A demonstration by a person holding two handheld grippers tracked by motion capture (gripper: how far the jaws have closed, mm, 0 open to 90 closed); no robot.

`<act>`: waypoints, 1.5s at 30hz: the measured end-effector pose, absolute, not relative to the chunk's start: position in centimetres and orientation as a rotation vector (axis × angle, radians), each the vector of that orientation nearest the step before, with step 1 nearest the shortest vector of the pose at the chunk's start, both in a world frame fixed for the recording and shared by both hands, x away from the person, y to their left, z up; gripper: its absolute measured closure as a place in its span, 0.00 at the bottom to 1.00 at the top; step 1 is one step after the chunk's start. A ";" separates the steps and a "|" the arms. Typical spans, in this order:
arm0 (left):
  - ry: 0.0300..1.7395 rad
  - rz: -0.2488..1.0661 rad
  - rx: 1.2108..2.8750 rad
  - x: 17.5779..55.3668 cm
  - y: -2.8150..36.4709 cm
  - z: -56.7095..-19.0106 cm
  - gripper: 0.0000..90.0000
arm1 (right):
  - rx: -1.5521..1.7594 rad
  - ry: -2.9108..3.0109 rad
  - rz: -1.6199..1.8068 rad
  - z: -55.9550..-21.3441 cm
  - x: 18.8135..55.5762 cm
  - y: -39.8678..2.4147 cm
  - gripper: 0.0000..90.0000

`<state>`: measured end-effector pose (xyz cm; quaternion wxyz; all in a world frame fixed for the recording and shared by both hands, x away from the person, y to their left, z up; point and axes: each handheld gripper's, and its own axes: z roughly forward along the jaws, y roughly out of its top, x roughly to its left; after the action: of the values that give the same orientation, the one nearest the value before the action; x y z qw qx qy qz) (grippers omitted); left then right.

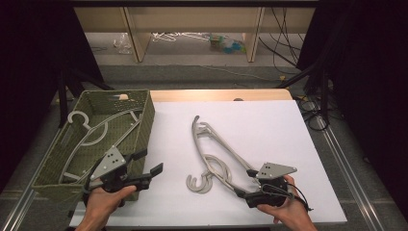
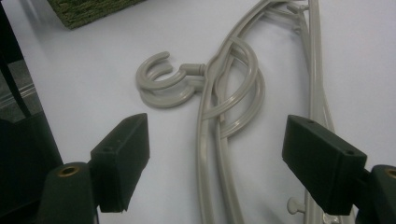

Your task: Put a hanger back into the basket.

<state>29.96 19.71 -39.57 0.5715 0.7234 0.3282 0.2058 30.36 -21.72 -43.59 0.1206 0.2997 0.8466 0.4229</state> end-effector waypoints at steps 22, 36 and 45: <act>0.696 0.465 1.811 28.7 17.3 -42.8 0.18 | 0.864 2.495 1.160 -44.4 30.8 -20.5 0.19; 0.713 0.459 1.830 28.8 17.2 -43.6 0.18 | 0.761 2.627 0.889 -46.9 32.3 -16.9 0.30; 0.717 0.468 1.831 28.8 17.3 -43.7 0.19 | 0.780 2.684 0.770 -47.4 33.4 -16.4 0.51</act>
<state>28.82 17.27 -43.67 0.5312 0.7675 0.3004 0.1962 33.45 -16.38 -47.39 0.1208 0.2670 0.9190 0.2637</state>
